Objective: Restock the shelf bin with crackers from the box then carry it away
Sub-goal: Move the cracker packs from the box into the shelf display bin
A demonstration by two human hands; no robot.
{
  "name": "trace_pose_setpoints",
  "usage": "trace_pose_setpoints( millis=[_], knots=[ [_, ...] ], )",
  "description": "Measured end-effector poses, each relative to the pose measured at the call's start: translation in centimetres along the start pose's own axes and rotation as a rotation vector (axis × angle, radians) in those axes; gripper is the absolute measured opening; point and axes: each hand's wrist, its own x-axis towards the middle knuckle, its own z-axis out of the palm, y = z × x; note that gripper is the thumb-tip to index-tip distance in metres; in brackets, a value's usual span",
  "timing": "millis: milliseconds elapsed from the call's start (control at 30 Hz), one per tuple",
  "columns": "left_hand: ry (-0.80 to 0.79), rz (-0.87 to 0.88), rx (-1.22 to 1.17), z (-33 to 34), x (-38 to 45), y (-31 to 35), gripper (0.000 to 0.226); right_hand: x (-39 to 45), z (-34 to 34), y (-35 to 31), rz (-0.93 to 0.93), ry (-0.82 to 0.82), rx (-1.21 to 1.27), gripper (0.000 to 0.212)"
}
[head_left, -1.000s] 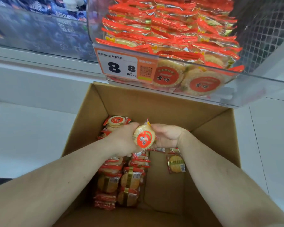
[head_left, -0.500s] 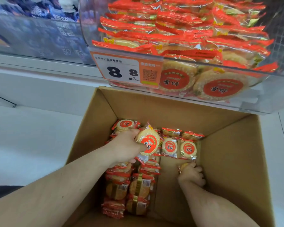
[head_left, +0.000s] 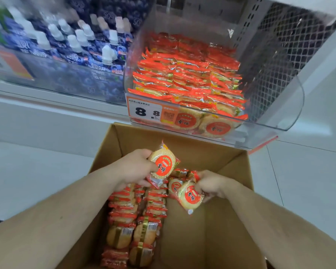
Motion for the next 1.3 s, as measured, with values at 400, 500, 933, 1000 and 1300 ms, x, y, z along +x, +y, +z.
trace_pose_setpoints(
  millis=[400, 500, 933, 1000, 1300],
  knots=[
    [-0.142, 0.076, -0.196, 0.1, -4.5, 2.8, 0.027, -15.1, -5.1, -4.5, -0.44, 0.021, 0.238, 0.028],
    [-0.225, 0.074, -0.314, 0.8, -5.3, 3.7, 0.029, -16.2, -5.4, -4.5, -0.536, 0.053, 0.297, 0.031],
    [-0.414, 0.123, -0.464, 2.9, -5.7, 5.0, 0.035, -17.6, -4.4, -4.9, -0.698, 0.277, 0.205, 0.017],
    [-0.386, 0.183, -0.381, 3.0, -6.1, 5.2, 0.029, -17.7, -4.0, -5.1, -0.709, 0.36, 0.179, 0.018],
    [-0.284, 0.367, -0.091, 2.3, -6.6, 6.5, 0.034, -18.3, -3.3, -6.2, -0.792, 0.641, -0.024, 0.032]
  ],
)
